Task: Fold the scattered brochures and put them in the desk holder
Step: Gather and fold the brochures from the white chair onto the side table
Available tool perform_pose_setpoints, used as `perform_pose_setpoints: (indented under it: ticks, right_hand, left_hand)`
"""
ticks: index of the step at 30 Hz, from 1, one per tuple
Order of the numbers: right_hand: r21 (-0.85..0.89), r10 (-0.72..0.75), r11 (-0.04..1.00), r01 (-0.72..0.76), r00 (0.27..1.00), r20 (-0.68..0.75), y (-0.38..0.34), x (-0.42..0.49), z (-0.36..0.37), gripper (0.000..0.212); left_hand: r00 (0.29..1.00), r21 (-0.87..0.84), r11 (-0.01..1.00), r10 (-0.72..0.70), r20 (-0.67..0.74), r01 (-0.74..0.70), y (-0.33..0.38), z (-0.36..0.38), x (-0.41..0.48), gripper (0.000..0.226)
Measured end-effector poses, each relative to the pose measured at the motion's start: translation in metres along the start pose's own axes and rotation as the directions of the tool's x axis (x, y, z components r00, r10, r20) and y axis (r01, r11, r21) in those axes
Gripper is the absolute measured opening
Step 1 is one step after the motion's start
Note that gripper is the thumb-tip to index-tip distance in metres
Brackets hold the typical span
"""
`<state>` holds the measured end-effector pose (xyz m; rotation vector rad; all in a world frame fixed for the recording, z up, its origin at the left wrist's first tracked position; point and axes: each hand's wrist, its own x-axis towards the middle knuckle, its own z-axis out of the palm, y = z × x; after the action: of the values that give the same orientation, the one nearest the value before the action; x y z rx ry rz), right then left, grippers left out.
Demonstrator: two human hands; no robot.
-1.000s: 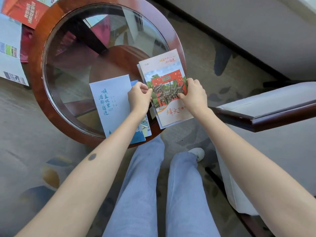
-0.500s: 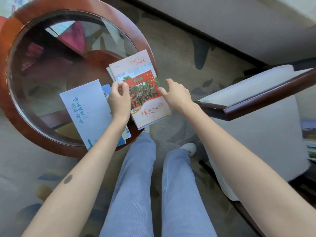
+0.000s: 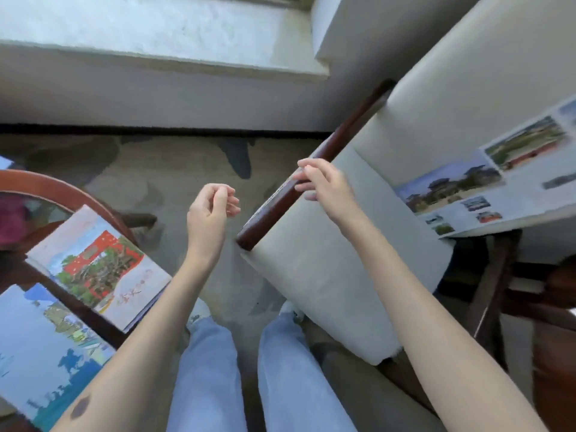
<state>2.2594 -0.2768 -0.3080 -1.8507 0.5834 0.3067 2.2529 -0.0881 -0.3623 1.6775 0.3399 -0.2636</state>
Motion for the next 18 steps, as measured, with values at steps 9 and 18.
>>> perform_pose_setpoints:
  ticks: [9, 18]
  right_hand:
    - [0.377, 0.279, 0.925, -0.046, 0.756, -0.592, 0.089, -0.029, -0.295, 0.023]
    - [0.369, 0.249, 0.922, 0.119, 0.547, -0.799, 0.124, -0.039, -0.462, 0.024]
  left_hand:
    - [0.905, 0.094, 0.977, 0.137, 0.402, -0.19, 0.096, 0.209, -0.012, 0.019]
    - [0.786, 0.104, 0.921, 0.257, 0.562, -0.375, 0.186, 0.444, -0.02, 0.034]
